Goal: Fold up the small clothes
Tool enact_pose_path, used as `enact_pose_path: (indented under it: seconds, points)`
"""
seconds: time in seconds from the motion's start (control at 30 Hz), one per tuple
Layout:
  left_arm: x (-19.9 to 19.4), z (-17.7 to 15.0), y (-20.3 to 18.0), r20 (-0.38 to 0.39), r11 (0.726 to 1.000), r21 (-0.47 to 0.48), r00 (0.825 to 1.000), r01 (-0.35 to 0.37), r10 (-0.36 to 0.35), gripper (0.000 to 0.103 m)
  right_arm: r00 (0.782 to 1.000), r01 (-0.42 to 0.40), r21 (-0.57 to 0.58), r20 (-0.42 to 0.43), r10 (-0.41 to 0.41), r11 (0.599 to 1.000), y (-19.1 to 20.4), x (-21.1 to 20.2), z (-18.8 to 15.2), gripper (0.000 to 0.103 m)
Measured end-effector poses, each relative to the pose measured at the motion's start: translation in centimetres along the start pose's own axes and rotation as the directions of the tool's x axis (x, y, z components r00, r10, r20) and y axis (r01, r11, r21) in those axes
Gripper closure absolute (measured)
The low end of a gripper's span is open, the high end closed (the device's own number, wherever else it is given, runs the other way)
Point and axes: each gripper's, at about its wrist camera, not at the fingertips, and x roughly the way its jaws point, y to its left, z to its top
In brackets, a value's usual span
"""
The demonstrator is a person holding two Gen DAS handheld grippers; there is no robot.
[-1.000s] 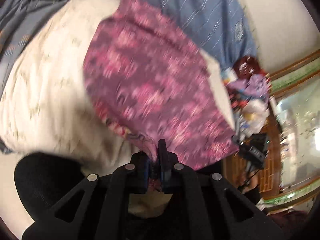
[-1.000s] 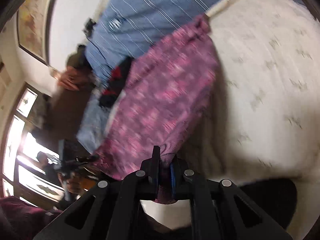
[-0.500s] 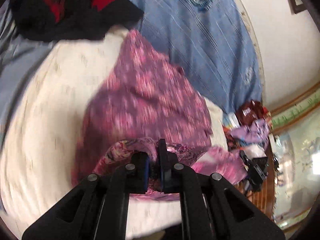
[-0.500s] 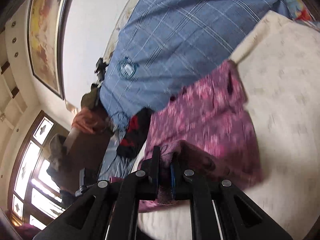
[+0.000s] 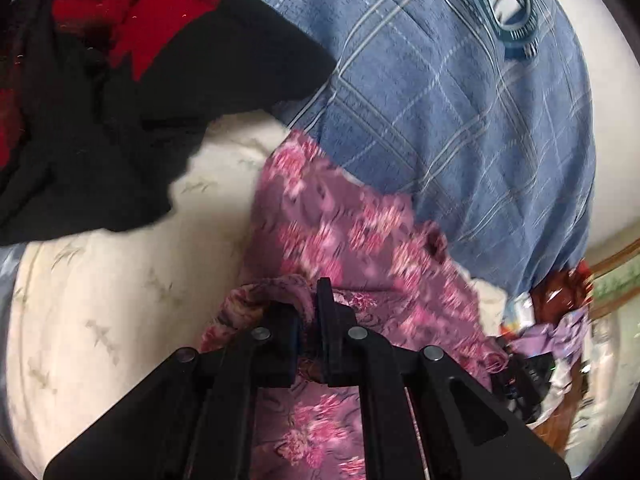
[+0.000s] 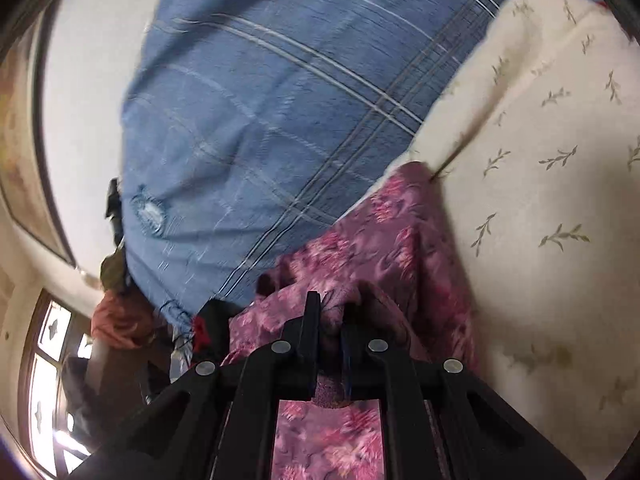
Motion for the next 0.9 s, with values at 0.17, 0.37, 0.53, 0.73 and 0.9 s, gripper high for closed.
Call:
enact_pose_path:
  seconds: [0.17,0.37,0.53,0.73,0.9]
  points:
    - [-0.3,2.4,-1.1,0.057,0.999,0.01,0.997,0.046,-0.047,0.097,0.999,-0.008,-0.017,0.039,0.009,1.0,0.4,1.4,2.3,0.095]
    - [2.5,5.1,0.0,0.027,0.997,-0.071,0.999,-0.025,0.027,0.097,0.998,0.04,0.054,0.056,-0.043,0.998,-1.2,3.8,4.2,0.091]
    - [0.7,5.7,2.1,0.005,0.982,-0.153,0.994,0.111,-0.112,0.086,0.998,0.037,0.131,0.048,-0.044,0.991,-2.6,3.0,4.2,0.09]
    - [-3.8,4.9,1.7,0.121,0.993,-0.089,0.991,0.076,-0.065,0.039,0.97,-0.092,0.15,0.237,0.055,0.984,-2.7,-2.8,4.6,0.058]
    - [-1.8,2.3,-0.6,0.049,0.998,0.059,0.999,-0.013,0.01,0.036,0.993,0.096,-0.016,0.075,-0.095,0.995,-0.5,-1.2,3.8,0.052]
